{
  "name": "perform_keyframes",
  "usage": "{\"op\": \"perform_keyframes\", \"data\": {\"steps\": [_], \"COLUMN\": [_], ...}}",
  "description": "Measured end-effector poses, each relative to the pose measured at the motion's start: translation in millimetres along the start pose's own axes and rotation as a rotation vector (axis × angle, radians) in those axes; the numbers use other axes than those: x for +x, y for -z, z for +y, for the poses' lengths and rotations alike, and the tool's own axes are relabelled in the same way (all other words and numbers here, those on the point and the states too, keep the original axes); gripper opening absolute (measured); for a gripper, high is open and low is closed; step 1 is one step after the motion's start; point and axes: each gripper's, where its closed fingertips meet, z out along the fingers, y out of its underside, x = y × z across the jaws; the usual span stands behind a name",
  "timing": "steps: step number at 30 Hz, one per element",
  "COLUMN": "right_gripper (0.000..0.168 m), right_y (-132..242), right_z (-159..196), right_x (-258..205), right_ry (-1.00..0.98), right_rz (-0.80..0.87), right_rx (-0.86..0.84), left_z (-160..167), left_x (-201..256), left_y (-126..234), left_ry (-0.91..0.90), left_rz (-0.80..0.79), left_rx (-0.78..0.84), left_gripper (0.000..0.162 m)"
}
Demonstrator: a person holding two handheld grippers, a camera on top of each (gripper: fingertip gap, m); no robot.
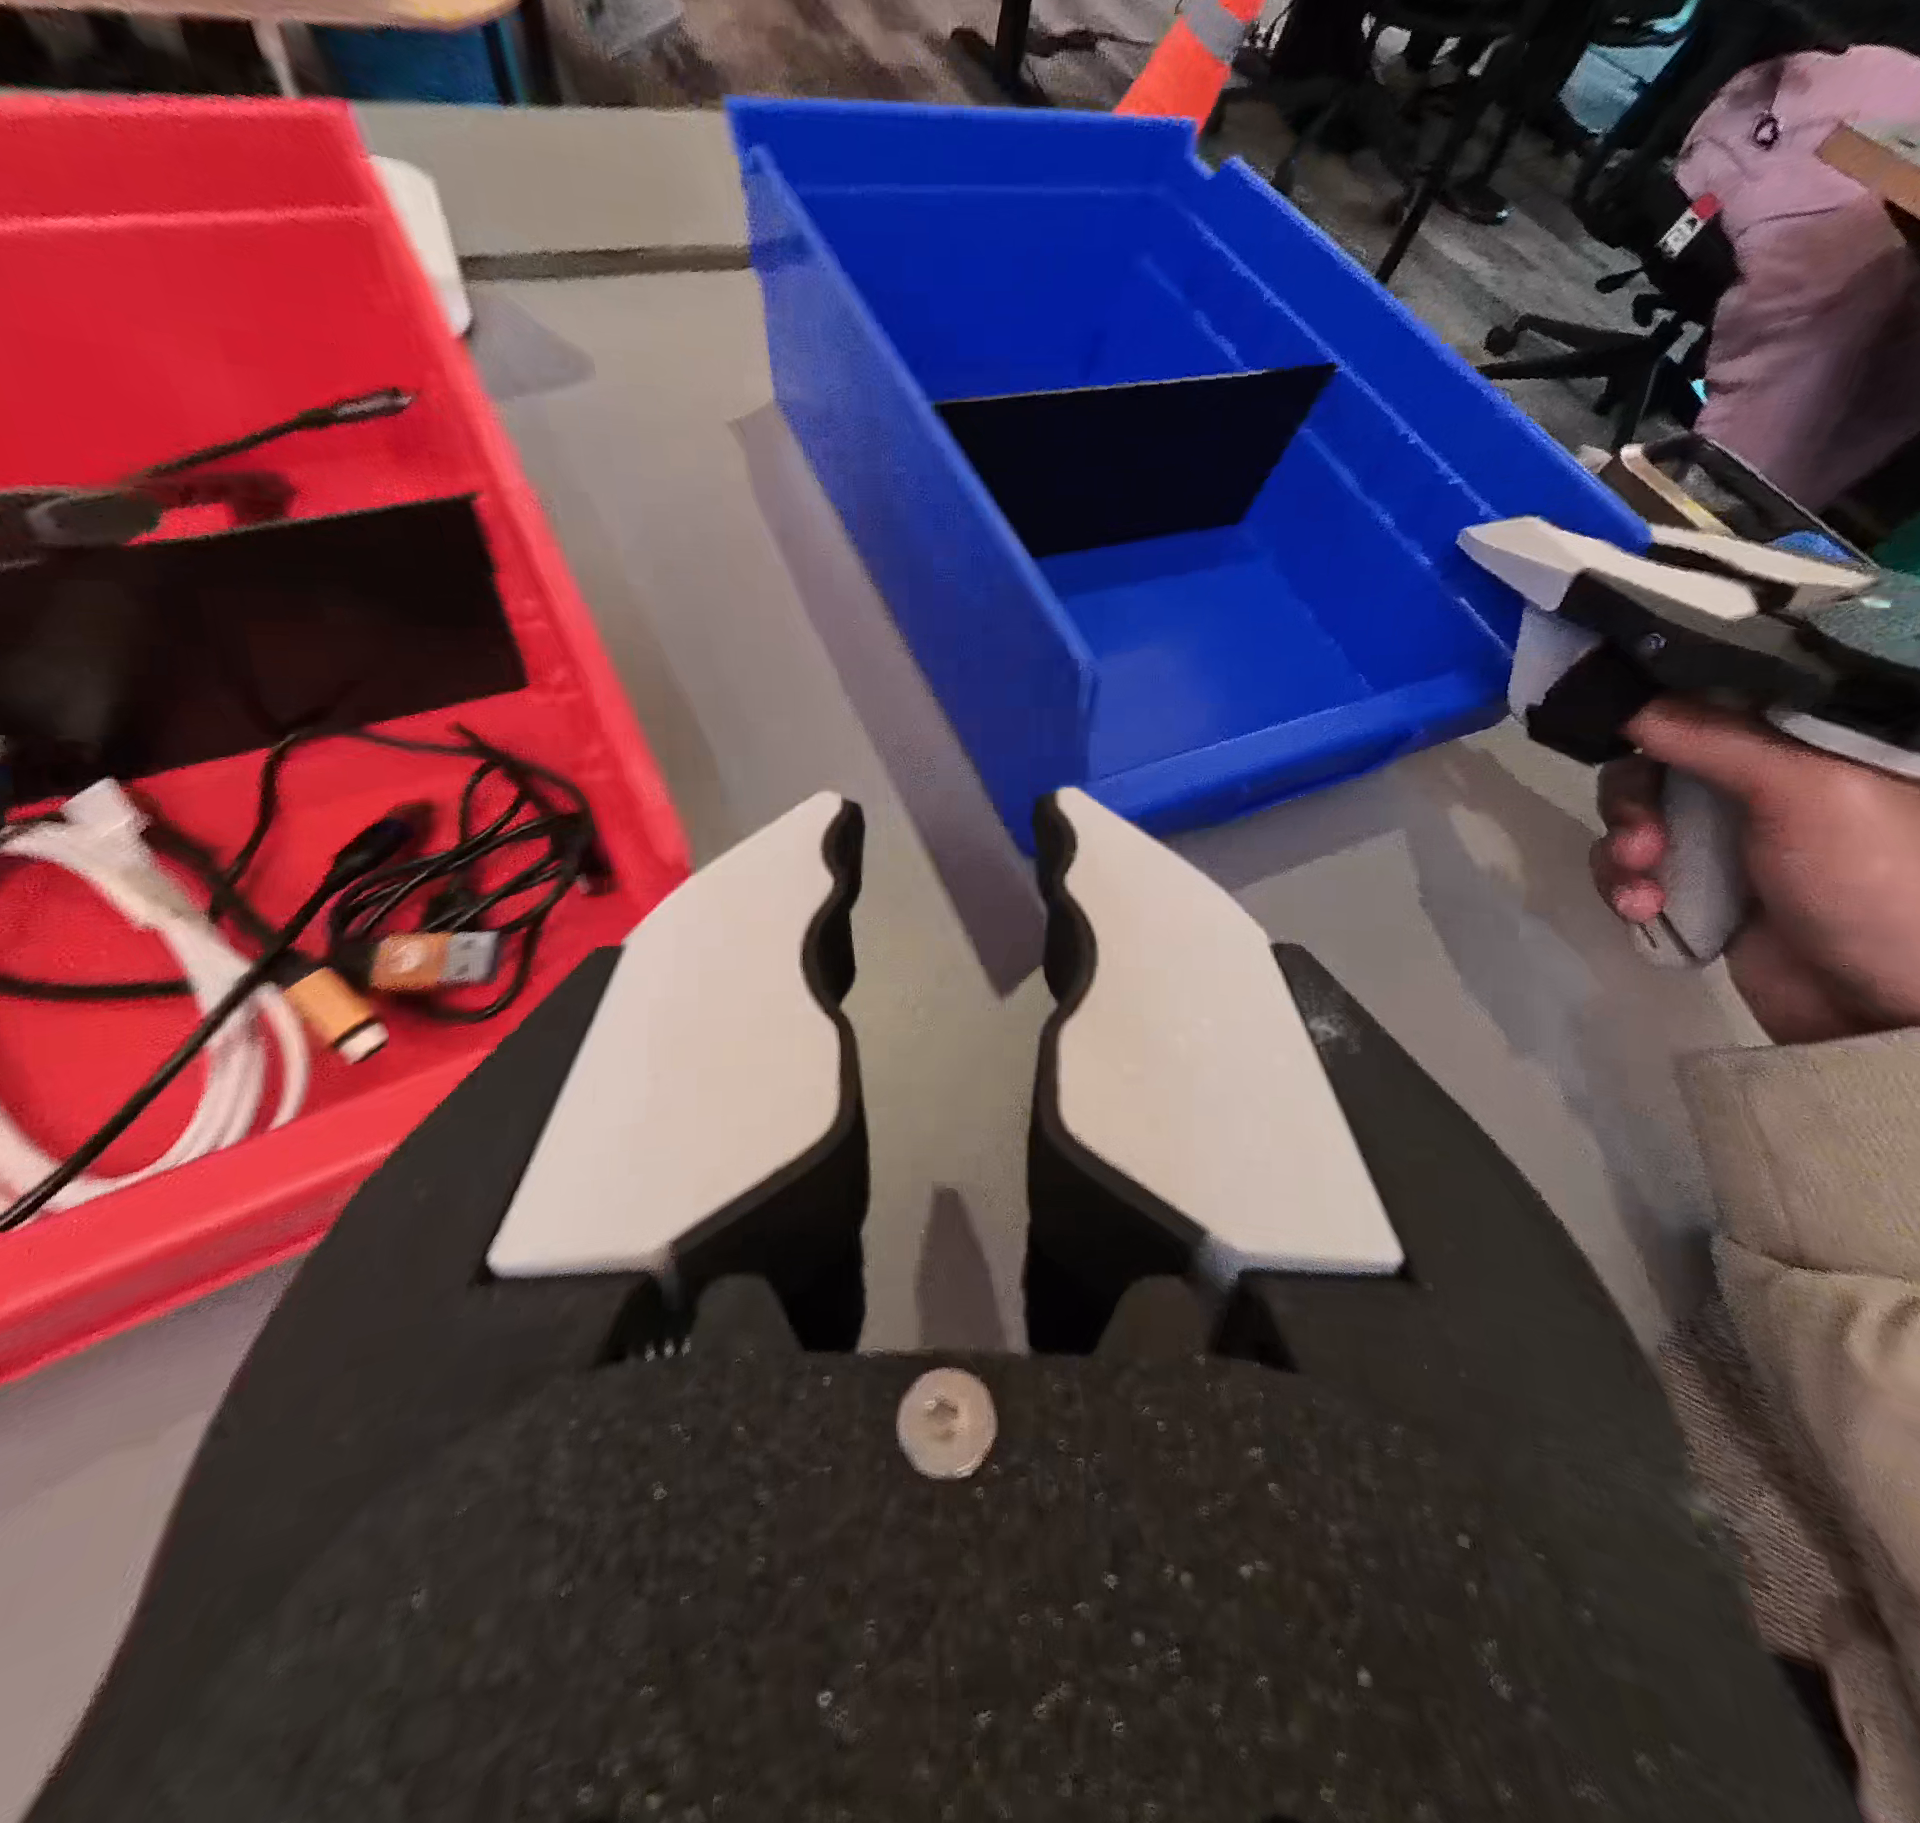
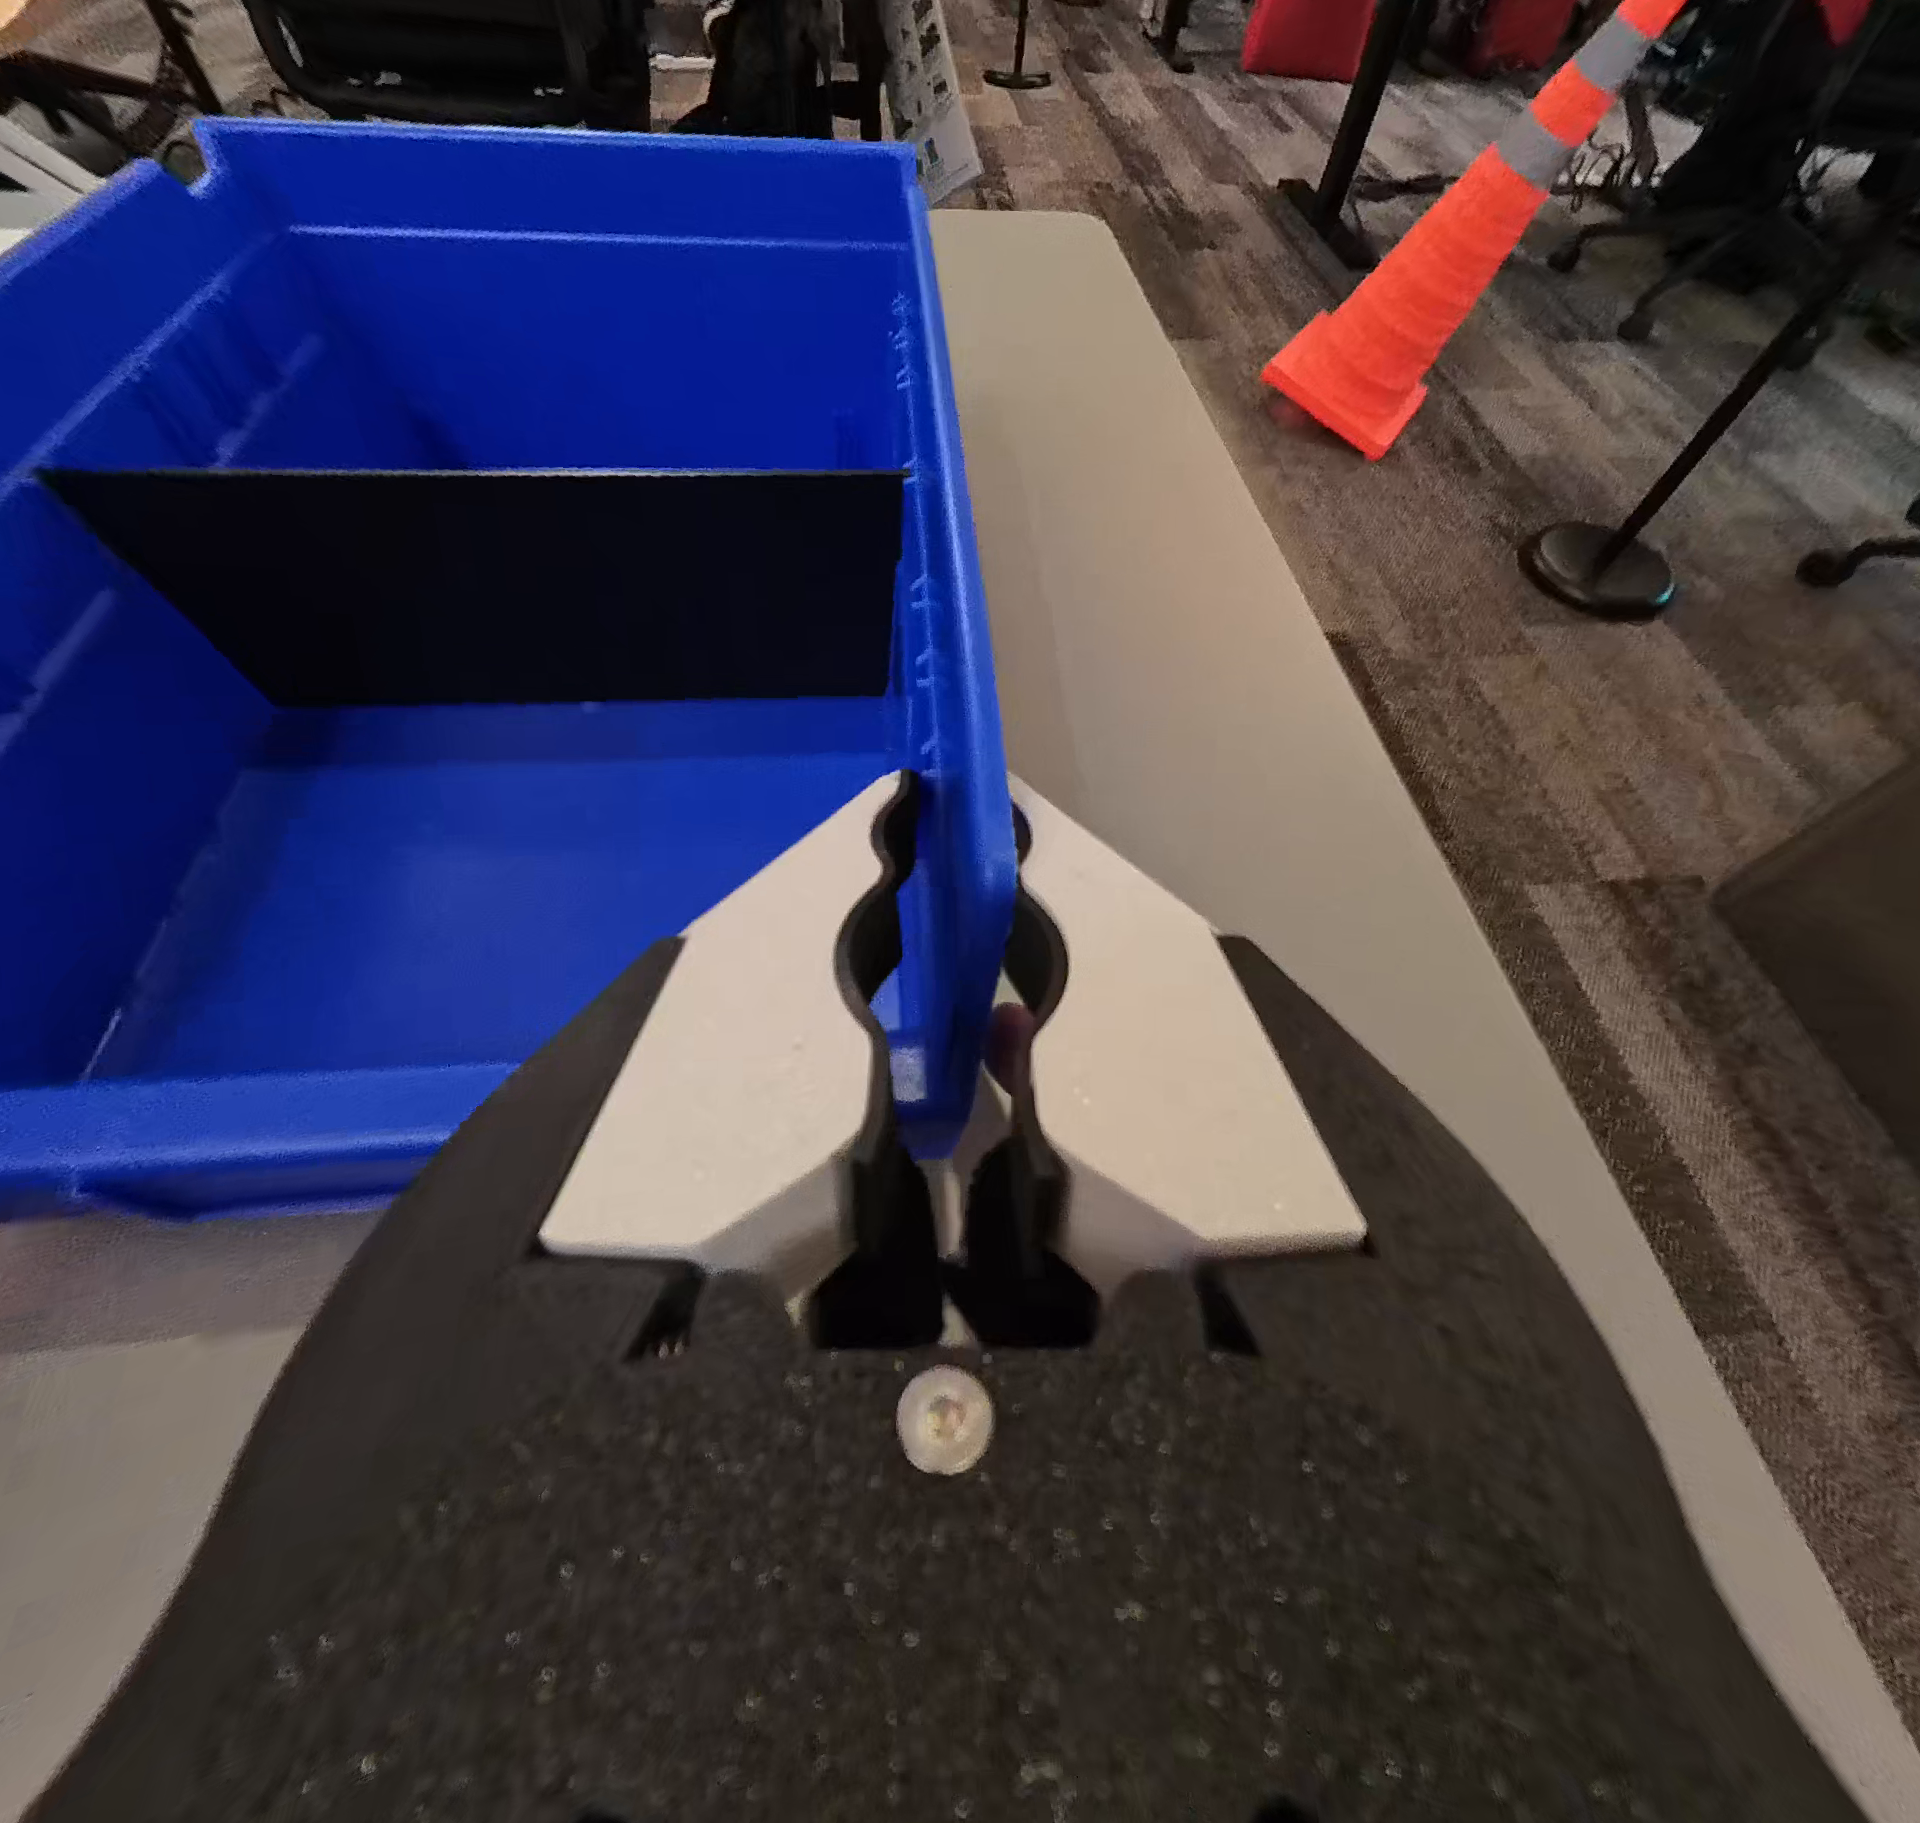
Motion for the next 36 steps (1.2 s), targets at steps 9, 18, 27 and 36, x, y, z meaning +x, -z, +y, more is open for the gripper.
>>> {"op": "perform_keyframes", "data": {"steps": [9, 18, 27, 36], "right_gripper": [0.031, 0.049, 0.003, 0.003], "right_y": [75.6, 52.9, 46.1, 62.5], "right_z": [-91.1, 0.5, 2.5, -3.3], "right_x": [-80.5, -319.5, -357.7, -526.4], "right_ry": [0.136, 0.074, 0.128, 0.120], "right_rz": [-0.054, -0.406, -0.181, -0.260], "right_rx": [0.259, 0.034, -0.018, 0.023], "left_z": [-15.7, 50.4, 46.7, 47.6], "left_x": [-162.1, -248.9, -292.8, -439.4], "left_y": [102.5, 58.3, 69.8, 158.1], "left_ry": [-0.080, -0.029, -0.051, 0.083], "left_rz": [-0.262, -0.251, -0.297, -0.449], "left_rx": [0.132, -0.041, -0.085, -0.035], "left_gripper": [0.053, 0.045, 0.004, 0.002]}}
